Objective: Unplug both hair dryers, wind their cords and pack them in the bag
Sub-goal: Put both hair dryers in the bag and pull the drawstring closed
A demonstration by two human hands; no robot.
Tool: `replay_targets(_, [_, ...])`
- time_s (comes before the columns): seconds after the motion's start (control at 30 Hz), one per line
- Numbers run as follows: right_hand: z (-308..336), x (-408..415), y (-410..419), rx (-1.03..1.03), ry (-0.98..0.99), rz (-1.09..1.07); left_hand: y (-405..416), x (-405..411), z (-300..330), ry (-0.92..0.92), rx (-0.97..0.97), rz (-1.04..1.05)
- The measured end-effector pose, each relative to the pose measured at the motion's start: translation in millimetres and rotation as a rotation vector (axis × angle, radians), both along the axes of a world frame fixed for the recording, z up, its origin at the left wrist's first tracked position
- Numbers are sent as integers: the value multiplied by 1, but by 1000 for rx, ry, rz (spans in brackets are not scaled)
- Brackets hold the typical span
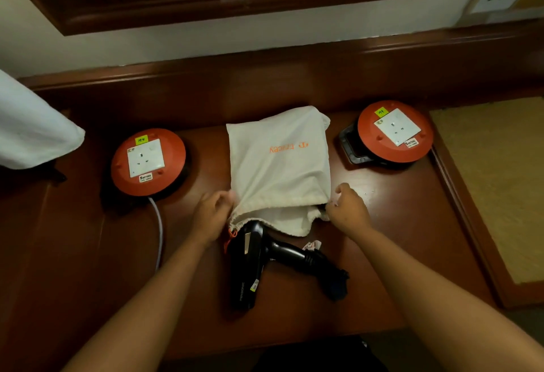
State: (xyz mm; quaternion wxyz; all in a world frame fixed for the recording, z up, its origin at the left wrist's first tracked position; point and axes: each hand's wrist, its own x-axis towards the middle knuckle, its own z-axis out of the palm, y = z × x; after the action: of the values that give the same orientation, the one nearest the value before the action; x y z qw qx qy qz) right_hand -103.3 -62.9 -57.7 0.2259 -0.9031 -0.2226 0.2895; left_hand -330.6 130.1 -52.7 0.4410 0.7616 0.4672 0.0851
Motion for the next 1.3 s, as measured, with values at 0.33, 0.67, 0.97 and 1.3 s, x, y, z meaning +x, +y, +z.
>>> replay_targets(0.33, [-12, 8, 70, -160, -50, 141, 83, 95, -32, -4, -478, 390])
replay_targets(0.67, [-21, 6, 84, -218, -82, 144, 66, 92, -38, 67, -207, 438])
replay_targets(0.97, [-19, 6, 67, -55, 23, 108, 35, 66, -30, 54, -129, 373])
replay_targets(1.3, [-20, -1, 7, 18, 192, 99, -18, 21, -25, 230, -125, -146])
